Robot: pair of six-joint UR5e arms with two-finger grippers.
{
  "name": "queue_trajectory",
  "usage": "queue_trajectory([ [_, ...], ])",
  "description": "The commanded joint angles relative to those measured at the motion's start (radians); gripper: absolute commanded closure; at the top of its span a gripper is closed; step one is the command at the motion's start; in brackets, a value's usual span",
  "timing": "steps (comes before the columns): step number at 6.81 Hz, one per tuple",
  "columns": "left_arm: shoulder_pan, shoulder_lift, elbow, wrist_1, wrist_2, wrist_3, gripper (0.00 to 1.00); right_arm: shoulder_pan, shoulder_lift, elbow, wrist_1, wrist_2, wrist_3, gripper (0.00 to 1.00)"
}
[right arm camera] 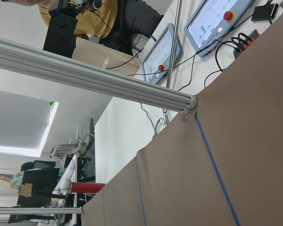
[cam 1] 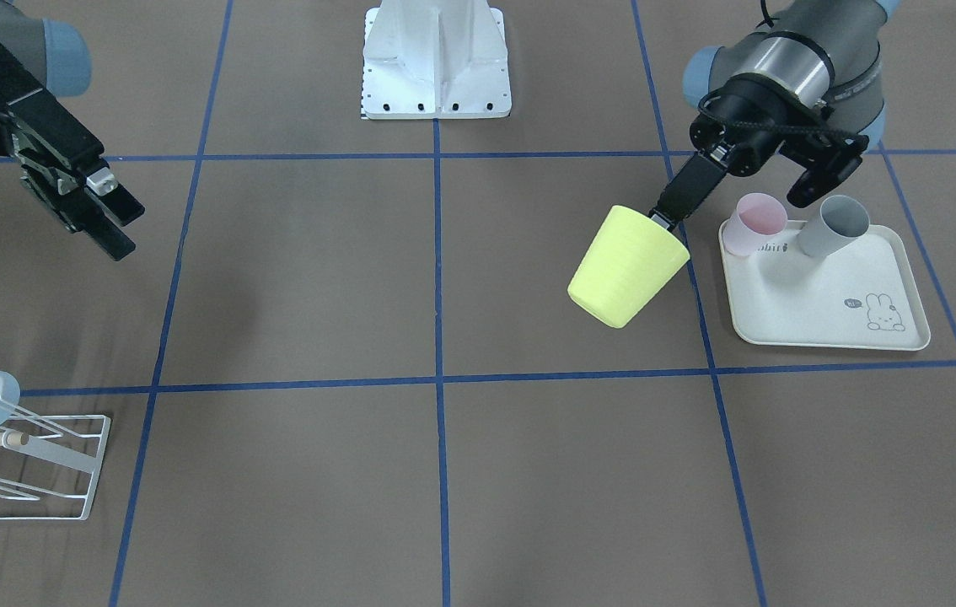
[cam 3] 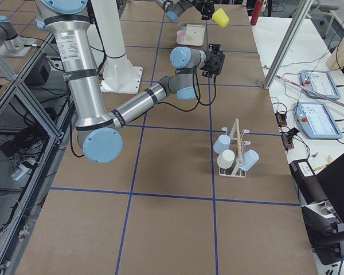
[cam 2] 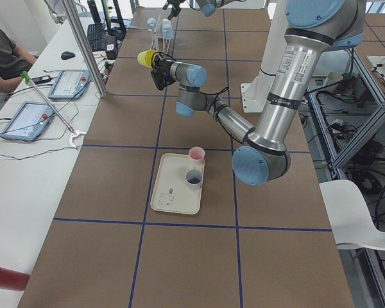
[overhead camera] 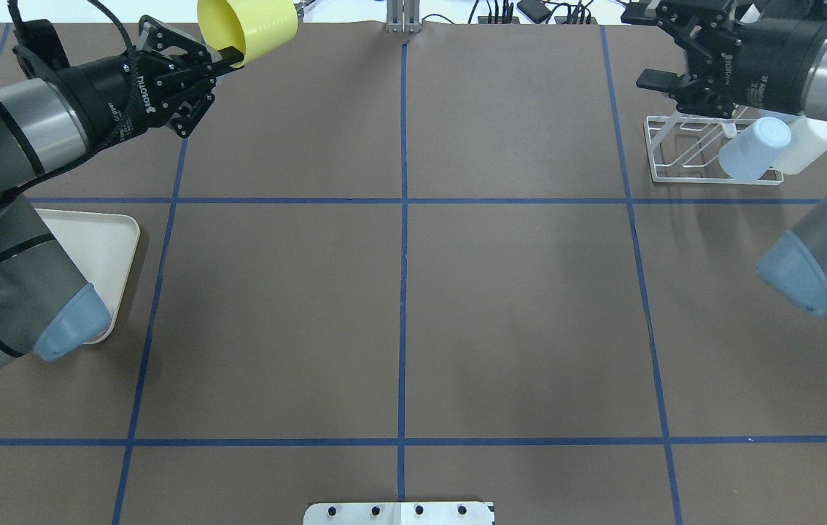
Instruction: Transfer IKEA cup to right arm and place on rack
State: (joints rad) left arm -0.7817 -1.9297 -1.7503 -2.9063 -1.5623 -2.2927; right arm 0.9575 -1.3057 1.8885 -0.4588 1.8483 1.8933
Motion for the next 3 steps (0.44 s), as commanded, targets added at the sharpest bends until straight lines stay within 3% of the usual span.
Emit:
queue_trajectory([
  [1, 0.027, -0.029, 0.017, -0.132, 0.037, -0.160, 1.00, -0.109, 0.097, -0.002, 0.024, -0.143, 0.100, 0.00],
  [3, 0.106, -0.085, 0.076, -0.288, 0.039, -0.157, 1.00, -0.230, 0.111, -0.060, 0.199, -0.303, 0.101, 0.00],
])
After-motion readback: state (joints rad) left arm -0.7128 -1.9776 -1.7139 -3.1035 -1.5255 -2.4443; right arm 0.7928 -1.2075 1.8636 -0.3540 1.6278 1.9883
